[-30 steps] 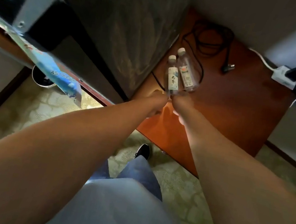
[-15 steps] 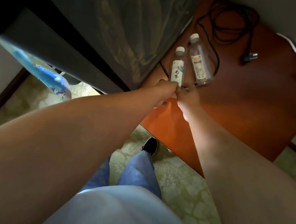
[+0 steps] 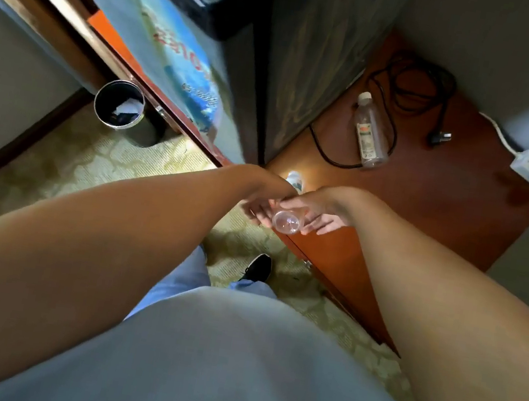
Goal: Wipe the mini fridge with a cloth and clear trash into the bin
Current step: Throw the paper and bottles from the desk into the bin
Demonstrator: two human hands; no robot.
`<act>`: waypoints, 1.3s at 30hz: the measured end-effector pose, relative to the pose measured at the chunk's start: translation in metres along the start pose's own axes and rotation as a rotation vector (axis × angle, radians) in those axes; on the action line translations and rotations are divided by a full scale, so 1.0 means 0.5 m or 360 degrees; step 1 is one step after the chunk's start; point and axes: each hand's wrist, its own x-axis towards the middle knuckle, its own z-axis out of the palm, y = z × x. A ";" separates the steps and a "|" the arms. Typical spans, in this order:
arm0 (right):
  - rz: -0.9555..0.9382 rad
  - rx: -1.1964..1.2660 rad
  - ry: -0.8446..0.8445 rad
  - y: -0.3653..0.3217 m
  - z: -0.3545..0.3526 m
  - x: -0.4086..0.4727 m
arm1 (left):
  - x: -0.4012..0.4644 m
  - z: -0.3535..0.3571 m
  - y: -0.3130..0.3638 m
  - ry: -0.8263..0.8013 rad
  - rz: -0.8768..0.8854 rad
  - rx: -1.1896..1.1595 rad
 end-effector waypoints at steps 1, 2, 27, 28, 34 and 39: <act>0.0036 -0.0041 -0.0053 -0.014 0.010 -0.010 | -0.008 -0.003 -0.016 -0.0038 -0.0036 -0.0003; 0.0076 -0.0086 -0.0102 -0.029 0.022 -0.017 | -0.017 -0.006 -0.033 -0.0053 -0.0066 -0.0023; -0.0357 -0.0177 0.0115 -0.537 0.421 0.103 | -0.169 -0.306 -0.585 0.0663 0.0299 -0.1554; -0.0360 -0.0176 0.0139 -0.566 0.433 0.114 | -0.168 -0.330 -0.601 0.0660 0.0310 -0.1594; -0.0332 -0.0153 0.0199 -0.741 0.495 0.188 | -0.148 -0.498 -0.694 0.0617 0.0282 -0.1747; -0.0273 -0.0126 0.0216 -0.902 0.540 0.283 | -0.137 -0.655 -0.767 0.0589 0.0260 -0.1897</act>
